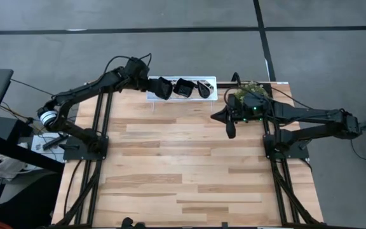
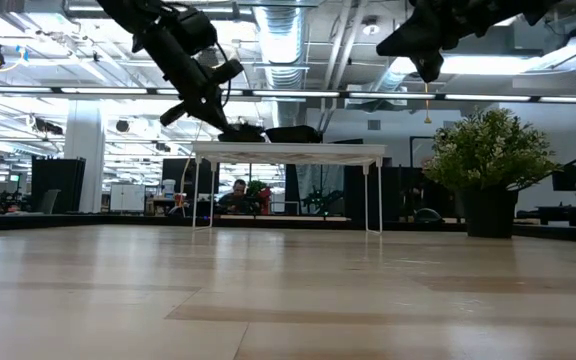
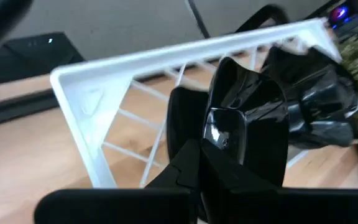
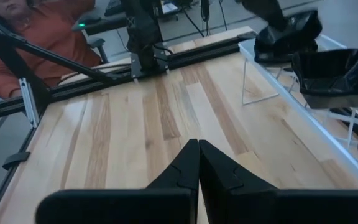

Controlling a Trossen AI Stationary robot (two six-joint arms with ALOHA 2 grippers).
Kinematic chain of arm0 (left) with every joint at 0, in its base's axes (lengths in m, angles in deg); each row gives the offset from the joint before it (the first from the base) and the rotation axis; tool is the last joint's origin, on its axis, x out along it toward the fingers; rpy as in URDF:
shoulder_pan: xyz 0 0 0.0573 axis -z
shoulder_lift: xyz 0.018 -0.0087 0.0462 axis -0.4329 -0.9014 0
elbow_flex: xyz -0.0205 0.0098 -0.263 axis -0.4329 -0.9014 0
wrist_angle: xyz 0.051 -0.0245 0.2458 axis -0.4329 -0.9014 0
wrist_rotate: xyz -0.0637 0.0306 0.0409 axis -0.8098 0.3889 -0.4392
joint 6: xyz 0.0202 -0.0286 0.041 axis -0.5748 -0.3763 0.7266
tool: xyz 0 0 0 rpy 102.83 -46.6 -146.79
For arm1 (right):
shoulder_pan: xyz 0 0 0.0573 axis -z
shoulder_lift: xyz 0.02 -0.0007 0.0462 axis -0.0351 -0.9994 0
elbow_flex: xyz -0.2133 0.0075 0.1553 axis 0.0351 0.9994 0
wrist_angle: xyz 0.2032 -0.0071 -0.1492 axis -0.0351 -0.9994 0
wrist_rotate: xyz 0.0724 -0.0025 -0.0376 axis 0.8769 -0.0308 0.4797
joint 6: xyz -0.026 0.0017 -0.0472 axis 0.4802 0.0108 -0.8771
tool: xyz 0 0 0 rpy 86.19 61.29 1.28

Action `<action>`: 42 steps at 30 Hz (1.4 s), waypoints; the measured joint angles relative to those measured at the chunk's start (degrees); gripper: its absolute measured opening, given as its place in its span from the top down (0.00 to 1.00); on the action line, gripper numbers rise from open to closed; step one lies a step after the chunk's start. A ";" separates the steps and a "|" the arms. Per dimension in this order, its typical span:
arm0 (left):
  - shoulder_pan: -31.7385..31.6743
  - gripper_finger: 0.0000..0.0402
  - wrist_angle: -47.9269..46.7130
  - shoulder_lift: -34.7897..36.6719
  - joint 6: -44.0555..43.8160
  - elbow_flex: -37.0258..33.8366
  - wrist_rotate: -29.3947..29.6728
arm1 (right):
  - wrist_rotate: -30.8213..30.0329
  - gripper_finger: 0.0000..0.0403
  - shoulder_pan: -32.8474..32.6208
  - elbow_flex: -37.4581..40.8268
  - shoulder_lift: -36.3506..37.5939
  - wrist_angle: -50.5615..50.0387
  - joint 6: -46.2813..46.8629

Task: Pick & Place Mini shaped plates
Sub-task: Stack the leaf-shaped plate on top of the other leaf-shaped plates on the shelf, then return to home position

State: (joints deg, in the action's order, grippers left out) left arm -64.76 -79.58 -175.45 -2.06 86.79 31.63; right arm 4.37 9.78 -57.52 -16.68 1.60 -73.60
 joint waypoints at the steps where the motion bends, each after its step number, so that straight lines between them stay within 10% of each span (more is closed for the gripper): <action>1: 0.00 0.99 -0.45 -0.37 -0.02 0.00 -0.02 | 0.00 1.00 0.00 -0.01 0.00 0.40 -0.03; 42: 0.43 0.76 -0.71 7.96 1.78 -0.02 0.73 | 0.02 1.00 -0.02 -0.09 -0.02 2.65 0.41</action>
State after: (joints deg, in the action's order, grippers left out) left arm -64.33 -80.29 -167.49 -0.28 86.77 32.36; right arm 4.40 9.76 -57.60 -16.71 4.25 -73.19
